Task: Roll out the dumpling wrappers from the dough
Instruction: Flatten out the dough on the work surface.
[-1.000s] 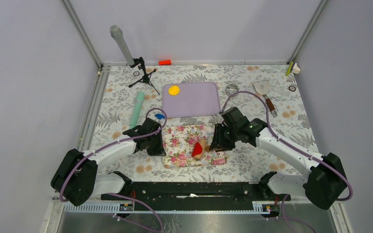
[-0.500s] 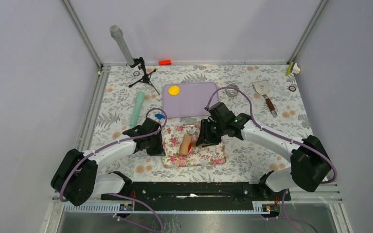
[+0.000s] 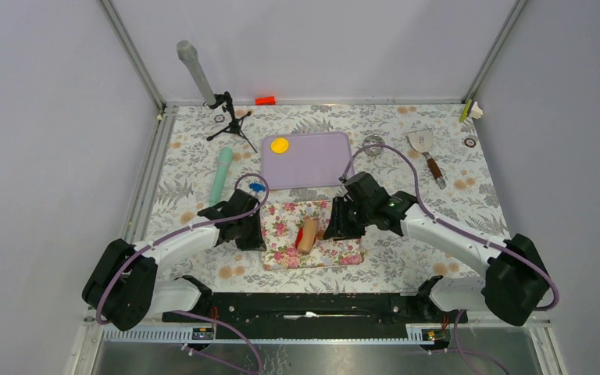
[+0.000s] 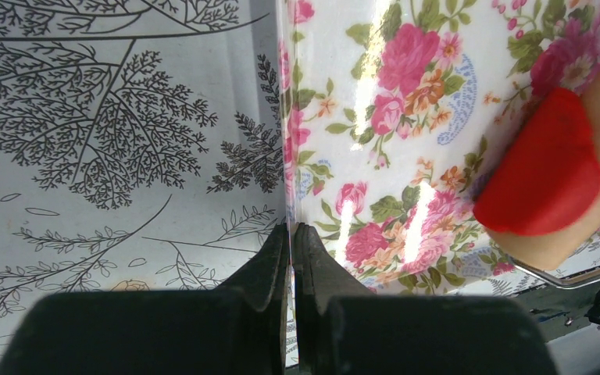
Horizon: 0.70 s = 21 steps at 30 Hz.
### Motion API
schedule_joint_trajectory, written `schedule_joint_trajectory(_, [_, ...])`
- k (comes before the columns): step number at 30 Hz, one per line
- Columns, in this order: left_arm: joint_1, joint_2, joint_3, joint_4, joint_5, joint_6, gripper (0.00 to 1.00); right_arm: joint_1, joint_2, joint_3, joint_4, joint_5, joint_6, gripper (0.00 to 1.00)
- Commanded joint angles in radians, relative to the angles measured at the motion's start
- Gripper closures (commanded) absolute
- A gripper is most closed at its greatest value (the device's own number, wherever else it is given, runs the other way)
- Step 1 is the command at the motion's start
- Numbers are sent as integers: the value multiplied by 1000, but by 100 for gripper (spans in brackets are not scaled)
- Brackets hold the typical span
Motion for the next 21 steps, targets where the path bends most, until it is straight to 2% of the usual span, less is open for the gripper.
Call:
schedule_joint_trajectory(1, [-6,-4,52,2,31,20,100,-24,1,-69,-404,278,-59,100])
schedule_joint_trajectory(4, [-6,-11,48,4,33,26,100,-24,-4,-34,-438,288,-68,100])
schedule_joint_trajectory(8, [-6,2,52,12,43,27,100,-24,27,-17,-391,251,-67,100])
schedule_joint_trajectory(11, [-5,-3,51,13,39,28,100,-14,84,-12,-331,185,-65,100])
schedule_joint_trajectory(21, [-7,-20,41,15,45,24,100,65,272,77,-209,147,-77,100])
